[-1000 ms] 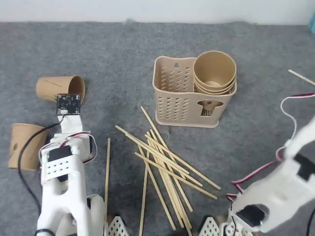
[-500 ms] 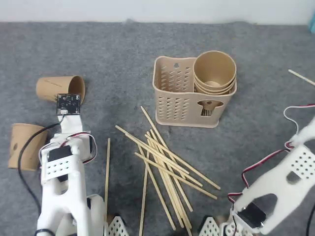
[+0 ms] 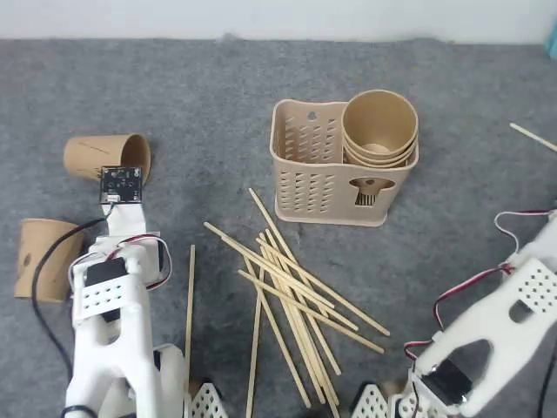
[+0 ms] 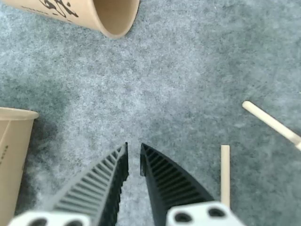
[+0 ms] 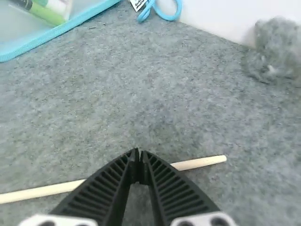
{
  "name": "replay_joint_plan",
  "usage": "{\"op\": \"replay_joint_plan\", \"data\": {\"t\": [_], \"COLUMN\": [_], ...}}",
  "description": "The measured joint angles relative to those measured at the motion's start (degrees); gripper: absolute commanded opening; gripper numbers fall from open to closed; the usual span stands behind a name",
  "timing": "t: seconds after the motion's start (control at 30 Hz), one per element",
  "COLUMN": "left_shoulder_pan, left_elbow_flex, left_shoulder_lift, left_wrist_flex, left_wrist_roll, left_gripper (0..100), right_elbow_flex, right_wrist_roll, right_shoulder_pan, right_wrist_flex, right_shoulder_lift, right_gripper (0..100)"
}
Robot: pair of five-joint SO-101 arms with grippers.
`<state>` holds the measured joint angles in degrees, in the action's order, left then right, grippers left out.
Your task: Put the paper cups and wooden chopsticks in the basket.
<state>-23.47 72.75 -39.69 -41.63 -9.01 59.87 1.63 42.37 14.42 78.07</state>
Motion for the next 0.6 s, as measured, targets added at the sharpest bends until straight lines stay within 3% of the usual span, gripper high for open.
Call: {"op": "replay_joint_plan", "data": {"t": [0.1, 0.33, 0.6], "left_shoulder_pan": [0.0, 0.26, 0.26], "left_elbow_flex": [0.0, 0.0, 0.0], "left_shoulder_lift": [0.0, 0.0, 0.0], "left_wrist_flex": [0.0, 0.0, 0.0], "left_wrist_roll": [0.0, 0.0, 0.0], "left_gripper": [4, 4, 4], "right_elbow_flex": [9.23, 17.76, 28.22], "right_wrist_roll": [-0.35, -13.71, -25.23], "right_shoulder_pan": [-0.09, -1.32, -2.46], "right_wrist_flex": [2.2, 14.33, 46.86], "right_shoulder_lift": [6.77, 10.81, 8.26], "right_gripper": [0.8, 0.8, 0.8]}}
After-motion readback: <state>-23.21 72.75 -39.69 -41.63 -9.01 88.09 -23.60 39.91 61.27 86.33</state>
